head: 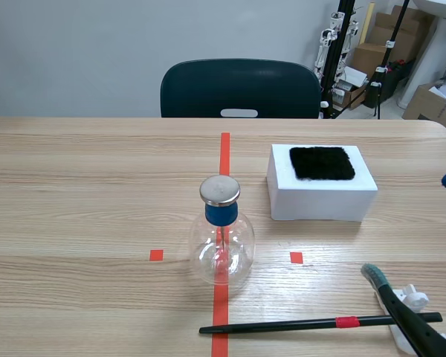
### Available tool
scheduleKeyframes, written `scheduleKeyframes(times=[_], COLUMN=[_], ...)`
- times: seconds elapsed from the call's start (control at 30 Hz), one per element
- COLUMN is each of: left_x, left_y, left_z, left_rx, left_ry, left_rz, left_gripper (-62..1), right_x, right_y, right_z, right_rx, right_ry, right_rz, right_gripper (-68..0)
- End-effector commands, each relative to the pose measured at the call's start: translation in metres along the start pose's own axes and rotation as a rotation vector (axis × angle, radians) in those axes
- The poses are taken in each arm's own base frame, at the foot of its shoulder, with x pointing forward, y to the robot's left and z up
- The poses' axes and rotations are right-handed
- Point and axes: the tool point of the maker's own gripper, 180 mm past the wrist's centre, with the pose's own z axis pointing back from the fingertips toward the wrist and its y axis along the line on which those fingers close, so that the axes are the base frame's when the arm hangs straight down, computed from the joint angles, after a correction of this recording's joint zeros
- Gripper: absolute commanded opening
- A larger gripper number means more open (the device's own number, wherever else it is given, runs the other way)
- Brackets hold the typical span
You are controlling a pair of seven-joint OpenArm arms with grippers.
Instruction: Do the electroscope experiment. pick up the black charging rod
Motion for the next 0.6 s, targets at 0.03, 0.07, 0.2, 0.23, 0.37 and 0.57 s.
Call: scheduleKeyframes(times=[0.03, 0.07, 0.2, 0.23, 0.37, 0.57], left_x=[0.012, 0.013, 0.013, 0.014, 0.020, 0.020], left_y=[0.005, 0.006, 0.006, 0.007, 0.015, 0.015], left_z=[-0.006, -0.006, -0.007, -0.007, -0.006, -0.006], left_rx=[0.022, 0.023, 0.025, 0.028, 0.070, 0.070], left_ry=[-0.058, -0.061, -0.062, -0.067, -0.102, -0.103], left_rz=[0.021, 0.022, 0.021, 0.025, 0.087, 0.088], left_gripper=[1.4, 1.4, 1.4, 1.4, 1.4, 1.4], right_x=[0.010, 0.010, 0.010, 0.010, 0.010, 0.010], right_y=[-0.003, -0.003, -0.003, -0.003, 0.001, 0.013], right_z=[-0.003, -0.003, -0.003, -0.003, -0.003, -0.002], right_rx=[-0.002, -0.002, -0.002, -0.002, 0.022, 0.092], right_ry=[-0.034, -0.035, -0.034, -0.034, -0.031, -0.030], right_rz=[0.005, 0.005, 0.005, 0.005, -0.008, -0.044], right_gripper=[-2.2, -2.2, -2.2, -2.2, -2.2, -2.2])
